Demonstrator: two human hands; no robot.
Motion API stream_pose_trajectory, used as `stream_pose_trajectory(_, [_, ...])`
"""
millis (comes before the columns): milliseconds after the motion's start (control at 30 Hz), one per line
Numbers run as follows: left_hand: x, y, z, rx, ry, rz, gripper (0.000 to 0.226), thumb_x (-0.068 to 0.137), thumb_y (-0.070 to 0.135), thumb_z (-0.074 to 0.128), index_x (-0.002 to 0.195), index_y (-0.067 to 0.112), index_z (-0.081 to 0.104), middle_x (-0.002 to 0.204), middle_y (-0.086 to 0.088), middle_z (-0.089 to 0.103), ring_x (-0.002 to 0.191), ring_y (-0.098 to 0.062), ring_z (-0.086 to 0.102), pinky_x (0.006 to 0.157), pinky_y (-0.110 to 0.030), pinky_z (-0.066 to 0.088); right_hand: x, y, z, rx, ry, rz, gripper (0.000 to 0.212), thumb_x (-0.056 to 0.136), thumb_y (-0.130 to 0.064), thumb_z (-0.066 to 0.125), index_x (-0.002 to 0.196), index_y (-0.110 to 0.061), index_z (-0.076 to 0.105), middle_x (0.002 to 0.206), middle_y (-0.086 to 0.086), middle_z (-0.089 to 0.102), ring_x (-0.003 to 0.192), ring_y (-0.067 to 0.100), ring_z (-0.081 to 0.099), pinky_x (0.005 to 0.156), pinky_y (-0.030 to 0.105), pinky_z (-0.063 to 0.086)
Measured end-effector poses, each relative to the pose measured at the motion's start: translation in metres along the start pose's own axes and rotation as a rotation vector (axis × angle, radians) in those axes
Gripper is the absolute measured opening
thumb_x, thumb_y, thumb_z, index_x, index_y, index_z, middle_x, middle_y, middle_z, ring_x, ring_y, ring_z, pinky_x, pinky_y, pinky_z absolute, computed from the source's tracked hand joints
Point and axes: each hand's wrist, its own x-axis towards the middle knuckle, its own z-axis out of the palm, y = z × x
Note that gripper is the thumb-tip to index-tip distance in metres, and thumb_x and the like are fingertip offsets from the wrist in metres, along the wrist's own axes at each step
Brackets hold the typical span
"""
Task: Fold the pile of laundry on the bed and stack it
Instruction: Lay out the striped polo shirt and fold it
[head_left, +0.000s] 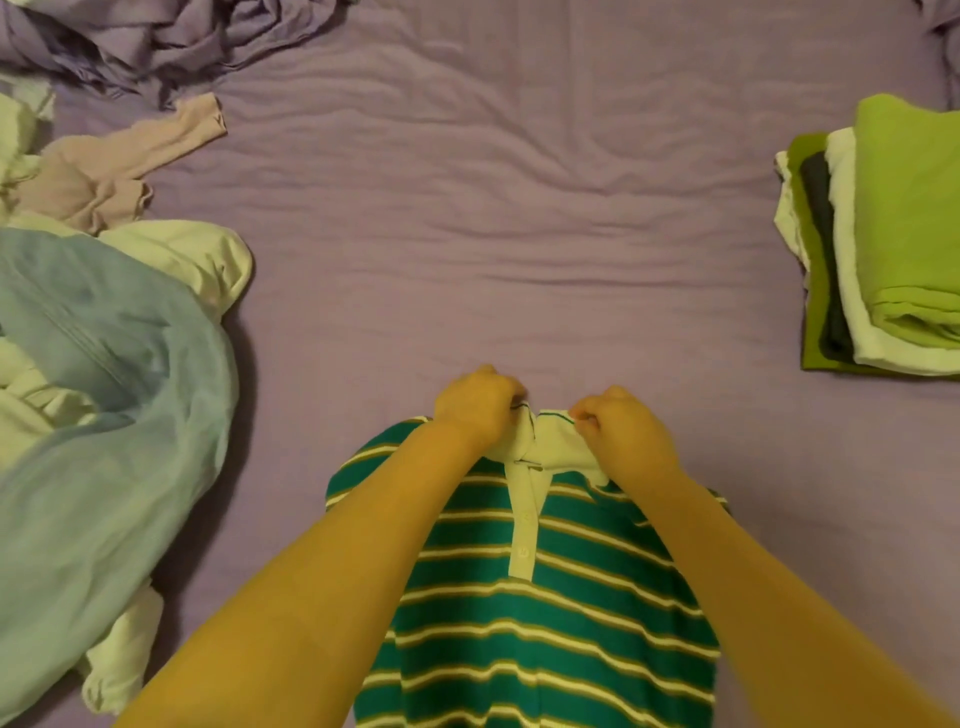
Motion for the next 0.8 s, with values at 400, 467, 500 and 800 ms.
stream_pose_trajectory(400, [-0.07, -0.001, 0.019, -0.707, 0.309, -0.111, 0.009, 0.092, 0.024, 0.058, 0.101, 0.024, 0.058, 0.111, 0.003, 0.049, 0.091, -0.009, 0.053, 0.077, -0.016, 0.042, -0.093, 0.013, 0.013, 0.36, 0.311, -0.184, 0.01, 0.087, -0.016, 0.065, 0.093, -0.017, 0.074, 0.14, 0.001, 0.045, 0.12, 0.012, 0.045, 0.095, 0.019, 0.033])
stream_pose_trajectory(467, [-0.064, 0.01, 0.027, -0.674, 0.334, -0.138, 0.025, 0.09, 0.031, 0.062, 0.113, 0.024, 0.056, 0.118, 0.002, 0.046, 0.092, -0.009, 0.052, 0.078, -0.02, 0.044, -0.106, 0.017, 0.031, 0.305, 0.274, -0.098, 0.013, 0.088, -0.02, 0.064, 0.097, -0.02, 0.074, 0.141, -0.001, 0.045, 0.126, 0.014, 0.042, 0.097, 0.018, 0.031])
stream_pose_trajectory(500, [-0.059, 0.018, 0.029, -0.623, 0.345, -0.157, 0.033, 0.088, 0.034, 0.063, 0.118, 0.022, 0.054, 0.12, 0.001, 0.046, 0.092, -0.01, 0.05, 0.077, -0.022, 0.044, -0.108, 0.019, 0.038, 0.309, 0.25, -0.023, 0.016, 0.089, -0.021, 0.062, 0.102, -0.02, 0.072, 0.142, -0.002, 0.043, 0.128, 0.014, 0.041, 0.098, 0.018, 0.031])
stream_pose_trajectory(800, [-0.046, 0.025, 0.041, -0.282, 0.393, -0.228, 0.019, 0.096, 0.023, 0.053, 0.109, 0.012, 0.06, 0.108, -0.007, 0.059, 0.088, -0.022, 0.058, 0.072, -0.033, 0.053, -0.099, 0.011, 0.017, 0.245, 0.436, -0.023, 0.013, 0.091, -0.027, 0.058, 0.091, -0.015, 0.063, 0.11, 0.002, 0.057, 0.098, 0.017, 0.053, 0.067, 0.019, 0.041])
